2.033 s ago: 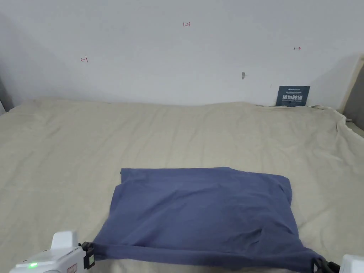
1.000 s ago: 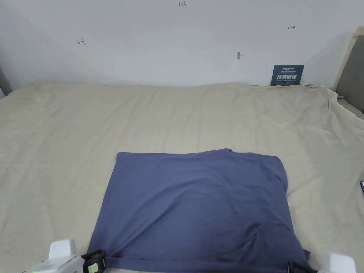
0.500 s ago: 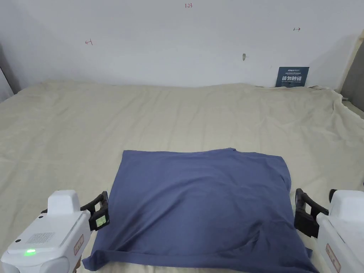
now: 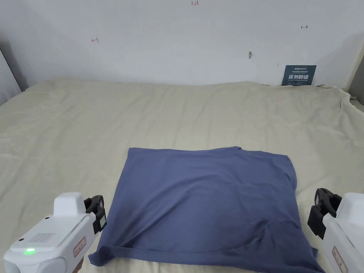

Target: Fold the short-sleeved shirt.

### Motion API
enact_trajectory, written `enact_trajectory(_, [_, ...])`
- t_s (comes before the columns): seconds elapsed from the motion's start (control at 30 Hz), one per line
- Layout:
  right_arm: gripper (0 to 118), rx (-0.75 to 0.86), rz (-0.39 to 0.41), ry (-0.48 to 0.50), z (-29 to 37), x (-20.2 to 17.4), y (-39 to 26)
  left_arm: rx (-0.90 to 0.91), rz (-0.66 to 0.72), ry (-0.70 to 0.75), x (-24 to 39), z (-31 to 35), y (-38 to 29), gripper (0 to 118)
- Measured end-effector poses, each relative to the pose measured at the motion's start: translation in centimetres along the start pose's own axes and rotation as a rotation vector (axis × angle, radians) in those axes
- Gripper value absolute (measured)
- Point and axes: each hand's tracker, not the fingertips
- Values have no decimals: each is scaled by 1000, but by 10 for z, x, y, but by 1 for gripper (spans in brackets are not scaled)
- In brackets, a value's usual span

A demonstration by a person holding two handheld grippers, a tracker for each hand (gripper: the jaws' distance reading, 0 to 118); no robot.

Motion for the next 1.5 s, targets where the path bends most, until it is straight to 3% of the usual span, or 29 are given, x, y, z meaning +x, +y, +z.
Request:
enact_trajectory(0.17, [0, -15, -6, 3, 2, 2, -2, -160, 56, 7, -14, -16, -17, 0])
enact_trajectory(0.3, [0, -24, -10, 5, 3, 4, -4, -312, 94, 25, -20, -28, -34, 20])
enact_trajectory(0.37, [0, -30, -8, 5, 3, 5, -6, -371, 124, 32, -25, -37, -45, 24])
enact_trajectory(0.4, [0, -35, -10, 6, 2, 6, -7, -400, 137, 43, -28, -41, -51, 38])
enact_trajectory(0.43, [0, -39, -13, 7, 2, 7, -8, -432, 133, 50, -31, -47, -58, 63])
enact_trajectory(0.47, [0, -42, -13, 6, 1, 8, -9, -465, 122, 62, -32, -52, -64, 77])
enact_trajectory(0.53, [0, -53, -5, 1, -1, 9, -11, -492, 91, 93, -33, -59, -74, 94])
enact_trajectory(0.7, [0, -73, -16, -4, -3, 13, -16, -538, 56, 138, -33, -76, -87, 89])
enact_trajectory(0.77, [0, -81, -15, -11, -2, 14, -17, -550, 50, 125, -33, -80, -91, 58])
enact_trajectory(0.83, [0, -92, -15, -15, -3, 17, -20, -557, 41, 79, -29, -77, -87, 6])
enact_trajectory(1.0, [0, -191, -30, -25, -11, 32, -35, -466, 74, 68, -27, -69, -78, 3])
enact_trajectory(1.07, [9, -268, -40, -33, -22, 40, -50, -452, 68, 67, -26, -66, -73, 3])
enact_trajectory(1.1, [25, -334, -34, -40, -29, 43, -59, -447, 64, 62, -26, -64, -68, 3])
enact_trajectory(1.13, [55, -390, -24, -52, -36, 47, -69, -442, 63, 57, -26, -62, -64, 3])
enact_trajectory(1.17, [72, -437, -27, -39, -42, 48, -79, -438, 63, 53, -25, -61, -62, 3])
enact_trajectory(1.2, [80, -478, -33, -35, -48, 50, -90, -433, 63, 48, -25, -60, -60, 3])
enact_trajectory(1.5, [78, -650, -74, -9, -73, 49, -153, -415, 57, 37, -30, -58, -58, 2])
